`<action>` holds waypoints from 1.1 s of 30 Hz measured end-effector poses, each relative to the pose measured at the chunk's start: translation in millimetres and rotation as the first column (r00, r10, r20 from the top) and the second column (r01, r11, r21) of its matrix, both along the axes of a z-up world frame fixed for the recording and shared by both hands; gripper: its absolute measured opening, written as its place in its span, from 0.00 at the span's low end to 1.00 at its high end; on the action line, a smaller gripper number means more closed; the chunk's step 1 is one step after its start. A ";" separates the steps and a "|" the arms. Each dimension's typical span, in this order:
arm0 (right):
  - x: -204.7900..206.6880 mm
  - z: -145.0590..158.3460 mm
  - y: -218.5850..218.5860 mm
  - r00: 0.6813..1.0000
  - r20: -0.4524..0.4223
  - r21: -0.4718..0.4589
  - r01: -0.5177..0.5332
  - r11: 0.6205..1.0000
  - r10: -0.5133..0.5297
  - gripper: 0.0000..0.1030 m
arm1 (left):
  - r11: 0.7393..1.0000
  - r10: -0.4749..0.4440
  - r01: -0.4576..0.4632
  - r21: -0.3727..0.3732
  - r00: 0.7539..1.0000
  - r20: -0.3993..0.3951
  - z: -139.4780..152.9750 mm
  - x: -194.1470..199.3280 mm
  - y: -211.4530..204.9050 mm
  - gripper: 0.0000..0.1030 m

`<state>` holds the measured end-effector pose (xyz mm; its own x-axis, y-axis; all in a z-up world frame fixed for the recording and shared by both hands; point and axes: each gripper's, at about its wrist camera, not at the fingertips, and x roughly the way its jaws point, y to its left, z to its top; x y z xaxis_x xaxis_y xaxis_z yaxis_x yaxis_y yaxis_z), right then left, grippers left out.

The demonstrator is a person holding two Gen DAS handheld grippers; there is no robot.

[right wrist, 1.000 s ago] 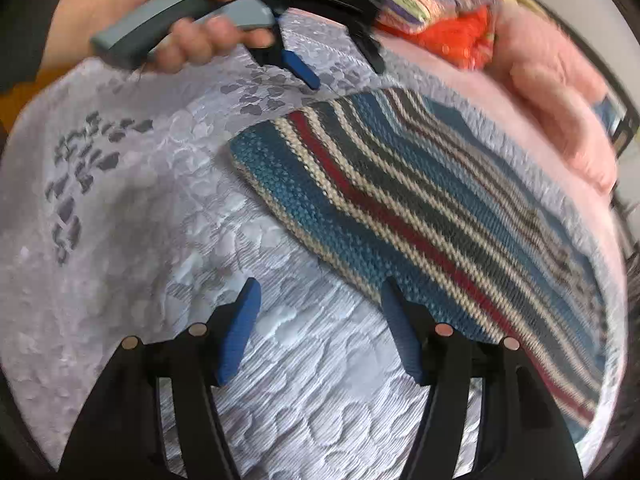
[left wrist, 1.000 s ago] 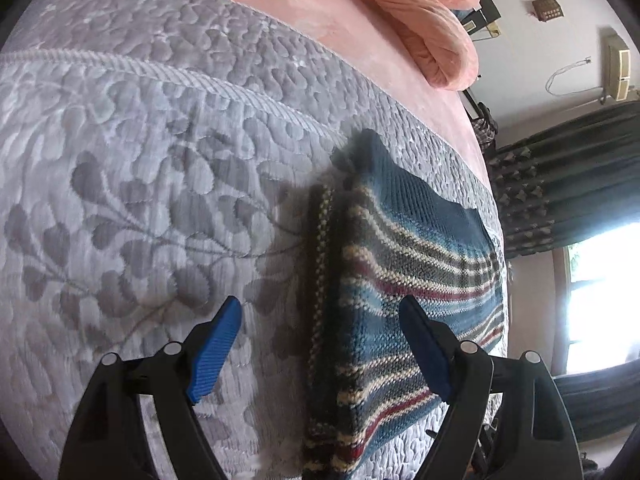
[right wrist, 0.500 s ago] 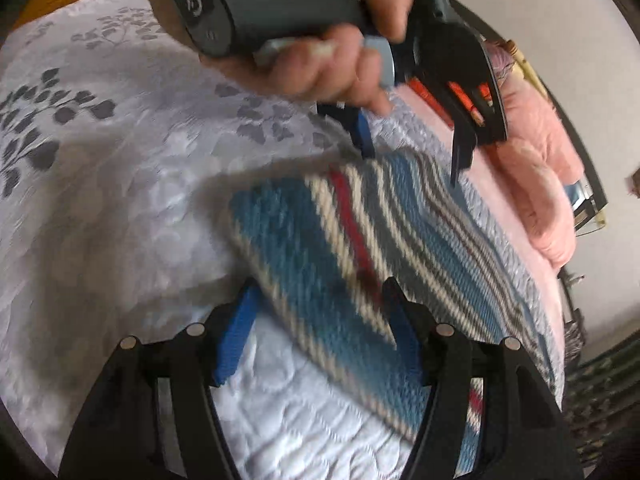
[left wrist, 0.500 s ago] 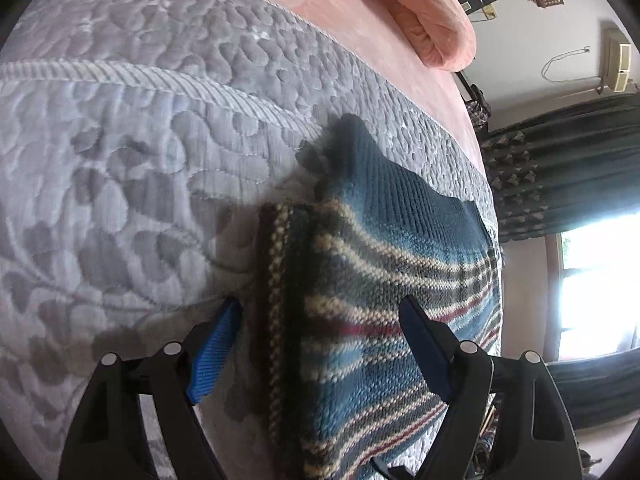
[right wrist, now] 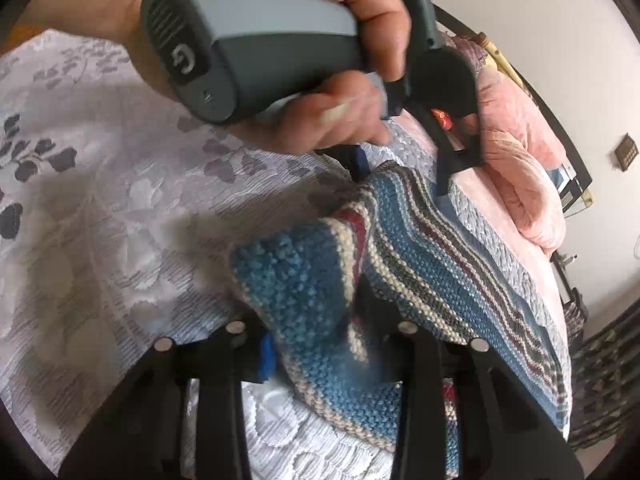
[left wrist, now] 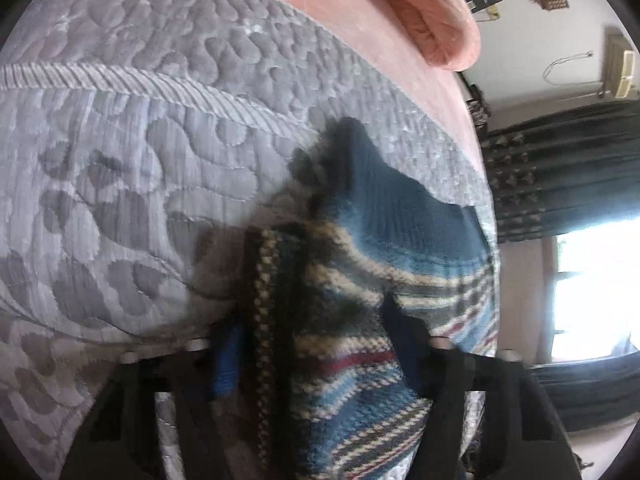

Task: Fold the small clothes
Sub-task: 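Grasp the bundle edge with the left gripper and lift it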

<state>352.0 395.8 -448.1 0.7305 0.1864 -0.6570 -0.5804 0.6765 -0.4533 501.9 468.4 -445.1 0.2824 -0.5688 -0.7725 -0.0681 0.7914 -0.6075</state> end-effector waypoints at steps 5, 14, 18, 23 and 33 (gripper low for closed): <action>2.8 6.5 -6.3 1.000 -0.017 0.035 0.009 0.999 -0.008 0.28 | 1.000 0.002 -0.002 0.010 1.000 -0.011 0.9 0.2 3.3 0.30; 11.8 25.0 -17.8 0.999 -0.041 0.111 0.024 0.994 -0.020 0.26 | 0.998 0.008 -0.008 0.069 1.000 -0.013 20.6 2.4 -6.8 0.22; 11.4 37.0 -24.1 0.999 -0.043 0.144 0.034 0.989 -0.028 0.25 | 0.994 0.006 -0.004 0.109 1.000 -0.021 34.1 4.1 -16.4 0.21; 12.7 53.0 -32.3 0.998 -0.048 0.182 0.045 0.982 -0.037 0.25 | 0.988 -0.001 0.005 0.157 1.000 -0.023 53.4 6.8 -27.9 0.20; 12.8 90.1 -55.9 0.996 -0.068 0.279 0.080 0.957 -0.064 0.24 | 0.975 -0.017 0.017 0.222 1.000 -0.003 95.0 10.8 -50.1 0.20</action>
<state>364.8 340.0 -358.0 0.7115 0.3176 -0.6268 -0.5447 0.8128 -0.2065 512.7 418.3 -350.1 0.2729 -0.3881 -0.8803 -0.0541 0.9074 -0.4168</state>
